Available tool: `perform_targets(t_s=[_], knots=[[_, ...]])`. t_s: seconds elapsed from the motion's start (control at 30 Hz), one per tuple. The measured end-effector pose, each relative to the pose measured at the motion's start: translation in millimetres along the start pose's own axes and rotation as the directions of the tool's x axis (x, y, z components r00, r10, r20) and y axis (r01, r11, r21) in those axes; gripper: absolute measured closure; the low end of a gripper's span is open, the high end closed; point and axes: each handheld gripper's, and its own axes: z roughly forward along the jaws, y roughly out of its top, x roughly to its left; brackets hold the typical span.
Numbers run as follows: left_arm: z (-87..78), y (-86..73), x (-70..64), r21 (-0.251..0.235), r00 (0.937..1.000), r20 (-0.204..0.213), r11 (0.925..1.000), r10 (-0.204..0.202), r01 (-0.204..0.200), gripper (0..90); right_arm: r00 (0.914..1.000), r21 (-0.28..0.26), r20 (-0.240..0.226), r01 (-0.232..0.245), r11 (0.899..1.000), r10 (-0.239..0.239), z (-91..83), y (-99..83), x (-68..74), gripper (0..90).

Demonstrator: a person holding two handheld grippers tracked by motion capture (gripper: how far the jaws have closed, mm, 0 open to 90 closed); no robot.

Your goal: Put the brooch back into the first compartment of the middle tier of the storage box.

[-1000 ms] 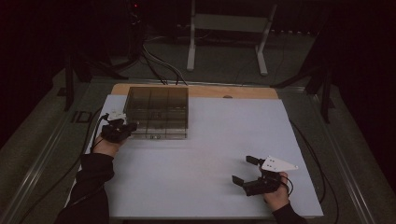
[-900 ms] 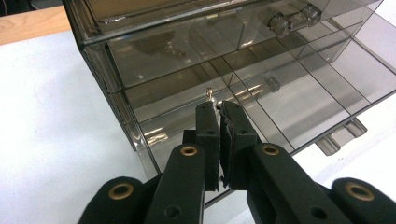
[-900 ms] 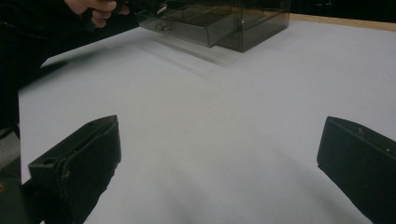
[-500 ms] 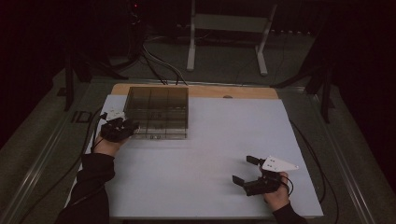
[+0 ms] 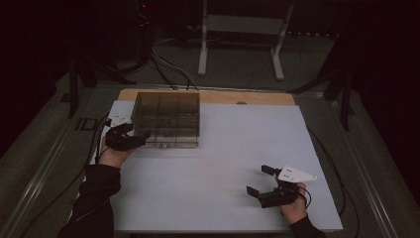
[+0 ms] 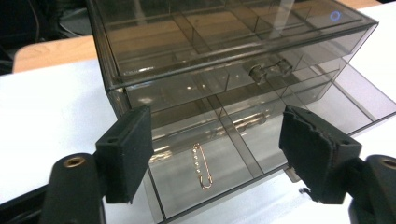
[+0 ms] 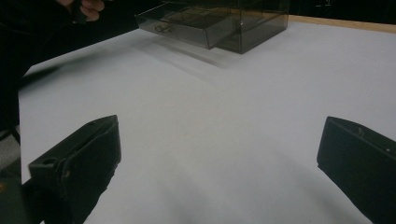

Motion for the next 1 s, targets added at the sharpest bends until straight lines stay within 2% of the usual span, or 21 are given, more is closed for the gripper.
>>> perform_targets(t_s=[0.17, 0.27, 0.33, 0.47, 0.6, 0.7, 0.87, 0.93, 1.0], knots=[[-8.6, 2.3, -4.2, -0.011, 0.9999, 0.005, 0.9999, -0.012, 0.012, 16.5, 1.0000, 0.003, -0.001, 0.000, 1.000, 0.000, 1.5, 0.3, -0.1, 0.0], [-13.6, 3.1, -7.9, -0.008, 1.0000, 0.005, 1.0000, -0.005, 0.005, 16.0, 1.0000, 0.001, -0.003, -0.001, 1.000, 0.001, 2.1, 0.7, -0.5, 0.0], [-16.5, 3.7, -9.8, 0.002, 0.9996, 0.029, 1.0000, -0.002, 0.002, 11.3, 1.0000, 0.001, -0.003, -0.001, 1.000, 0.001, 2.3, 0.8, -0.3, 0.0], [-24.5, 4.0, -12.8, -0.019, 0.9984, 0.056, 0.9998, -0.008, 0.009, 3.3, 1.0000, -0.001, -0.003, -0.001, 1.000, 0.001, 1.7, 0.9, -0.5, 0.0], [-33.5, 2.9, -14.6, -0.049, 0.9950, 0.100, 0.9988, 0.003, 0.002, 1.0, 1.0000, -0.002, -0.004, 0.001, 1.000, -0.001, 2.0, 1.2, -1.2, 0.0], [-41.1, 0.1, -15.4, -0.084, 0.9930, 0.118, 0.9964, 0.008, 0.002, 0.2, 1.0000, 0.000, -0.006, 0.001, 1.000, -0.001, 2.2, 1.1, -0.7, 0.0], [-48.1, -8.8, -15.8, -0.132, 0.9910, 0.134, 0.9911, 0.007, 0.011, 0.2, 1.0000, -0.004, -0.006, 0.000, 1.000, 0.000, 1.7, 1.7, -0.8, 0.0], [-48.3, -14.2, -17.9, -0.136, 0.9903, 0.134, 0.9906, 0.035, -0.016, 0.2, 1.0000, -0.002, -0.005, 0.002, 1.000, -0.002, 1.9, 1.8, -0.6, 0.0], [-47.9, -17.2, -19.2, -0.137, 0.9902, 0.134, 0.9903, 0.039, -0.021, 0.2, 1.0000, -0.001, -0.006, 0.004, 1.000, -0.004, 2.2, 1.8, -0.2, 0.0]])
